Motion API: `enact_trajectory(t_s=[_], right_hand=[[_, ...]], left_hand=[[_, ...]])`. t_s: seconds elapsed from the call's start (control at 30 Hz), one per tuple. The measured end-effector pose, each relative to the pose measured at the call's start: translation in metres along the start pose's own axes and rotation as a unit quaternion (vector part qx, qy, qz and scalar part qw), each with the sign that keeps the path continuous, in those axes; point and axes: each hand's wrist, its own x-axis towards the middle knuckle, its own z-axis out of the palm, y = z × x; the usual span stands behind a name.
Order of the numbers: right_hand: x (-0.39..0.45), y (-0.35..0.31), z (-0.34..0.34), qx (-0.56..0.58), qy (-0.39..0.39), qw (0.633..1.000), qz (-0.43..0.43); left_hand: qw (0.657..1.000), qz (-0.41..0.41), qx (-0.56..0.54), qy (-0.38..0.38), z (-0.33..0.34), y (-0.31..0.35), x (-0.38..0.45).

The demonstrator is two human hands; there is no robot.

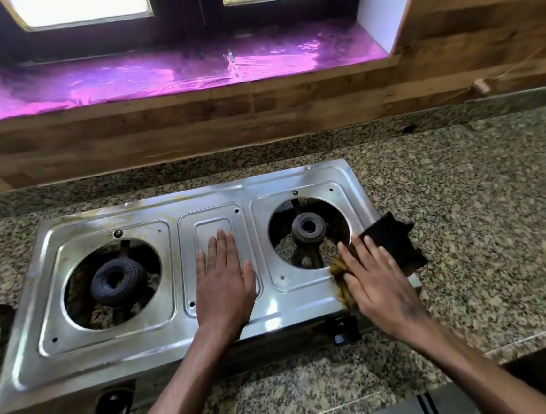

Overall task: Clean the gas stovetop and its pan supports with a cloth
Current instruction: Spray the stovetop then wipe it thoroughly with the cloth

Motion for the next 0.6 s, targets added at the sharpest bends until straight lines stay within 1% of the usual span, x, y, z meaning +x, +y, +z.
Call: enact_trajectory(t_s=[0.07, 0.1, 0.2, 0.23, 0.27, 0.33, 0.4, 0.43, 0.53, 0.6], right_hand=[[0.001, 0.012, -0.005, 0.001, -0.017, 1.0, -0.016], [0.008, 0.015, -0.007, -0.009, -0.017, 1.0, -0.006], [0.039, 0.009, -0.008, -0.022, 0.016, 0.998, 0.065], [0.043, 0.0, -0.005, -0.022, 0.019, 0.997, 0.076], [0.04, -0.011, -0.002, -0.018, 0.015, 0.998, 0.065], [0.016, -0.027, 0.005, 0.007, -0.004, 1.0, 0.0], [-0.009, -0.026, 0.004, 0.019, -0.024, 0.998, -0.051], [-0.015, -0.018, 0.002, 0.018, -0.027, 0.998, -0.056], [-0.012, 0.008, -0.001, -0.006, -0.015, 1.0, -0.004], [-0.011, -0.001, -0.001, -0.019, -0.018, 0.999, 0.023]], left_hand=[[1.0, 0.0, 0.004, -0.003, 0.001, 0.0, -0.001], [1.0, 0.0, 0.005, -0.002, 0.001, -0.001, -0.001], [1.0, 0.0, 0.006, -0.002, 0.001, -0.001, -0.001], [1.0, -0.001, 0.007, -0.002, 0.001, -0.001, -0.001], [1.0, -0.001, 0.007, -0.003, 0.001, -0.001, -0.001], [1.0, -0.002, 0.007, -0.003, 0.001, 0.0, -0.001], [1.0, 0.0, 0.004, -0.004, 0.0, 0.0, -0.001], [1.0, 0.001, 0.003, -0.003, 0.0, -0.001, -0.001], [1.0, 0.001, -0.001, -0.004, 0.001, -0.002, 0.0], [1.0, 0.001, -0.002, -0.005, 0.002, -0.002, 0.0]])
